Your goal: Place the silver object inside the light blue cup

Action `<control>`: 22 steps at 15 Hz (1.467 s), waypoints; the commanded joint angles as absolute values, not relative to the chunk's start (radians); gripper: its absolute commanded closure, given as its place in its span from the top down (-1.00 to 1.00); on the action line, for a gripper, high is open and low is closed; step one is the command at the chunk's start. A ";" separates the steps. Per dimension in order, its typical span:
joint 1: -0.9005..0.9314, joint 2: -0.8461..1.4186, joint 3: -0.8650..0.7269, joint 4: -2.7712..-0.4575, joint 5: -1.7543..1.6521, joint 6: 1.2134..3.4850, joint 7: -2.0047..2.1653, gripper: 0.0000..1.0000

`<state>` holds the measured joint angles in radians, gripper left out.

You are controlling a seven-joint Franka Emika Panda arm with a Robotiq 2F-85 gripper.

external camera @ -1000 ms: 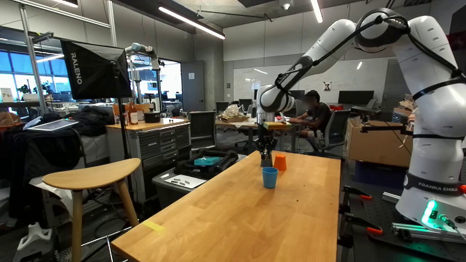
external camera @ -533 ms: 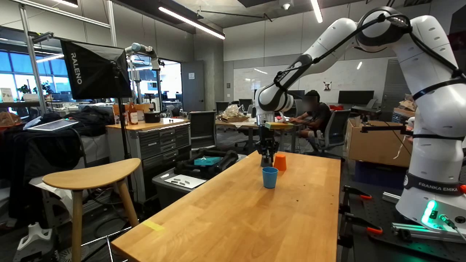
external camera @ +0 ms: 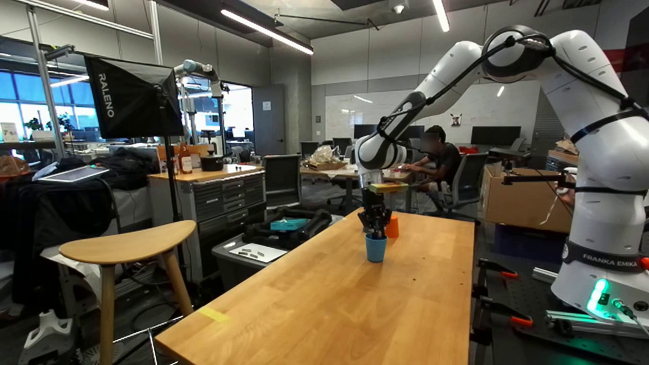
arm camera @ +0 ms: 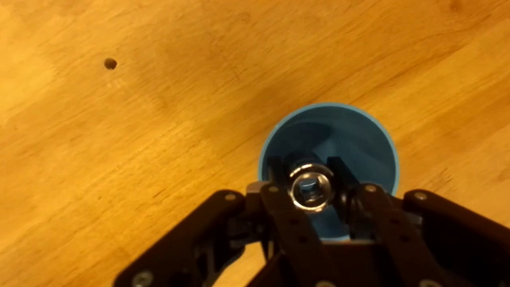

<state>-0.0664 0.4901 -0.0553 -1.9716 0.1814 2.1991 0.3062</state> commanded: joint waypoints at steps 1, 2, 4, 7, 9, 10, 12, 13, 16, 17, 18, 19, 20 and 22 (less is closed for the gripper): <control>-0.069 0.521 -0.058 -1.923 0.210 2.181 0.302 0.14; -0.066 0.516 -0.059 -1.928 0.205 2.192 0.300 0.26; -0.069 0.500 -0.057 -1.936 0.209 2.199 0.293 -0.50; -0.075 0.461 -0.055 -1.946 0.214 2.189 0.278 -0.82; -0.076 0.424 -0.057 -1.952 0.206 2.176 0.269 -0.92; -0.077 0.403 -0.059 -1.954 0.201 2.166 0.262 -0.95; -0.067 0.345 -0.071 -1.969 0.152 2.163 0.235 -0.89; -0.060 0.319 -0.079 -1.974 0.111 2.157 0.218 -0.87; -0.057 0.249 -0.078 -1.989 -0.005 2.108 0.124 -0.78; -0.057 0.228 -0.076 -1.999 -0.036 2.113 0.094 -0.76; -0.057 0.208 -0.072 -2.009 -0.062 2.112 0.063 -0.71; -0.057 0.190 -0.069 -2.019 -0.079 2.120 0.037 -0.26; -0.056 0.173 -0.068 -2.033 -0.098 2.132 0.022 -0.24; -0.055 0.142 -0.065 -2.058 -0.122 2.145 -0.007 0.04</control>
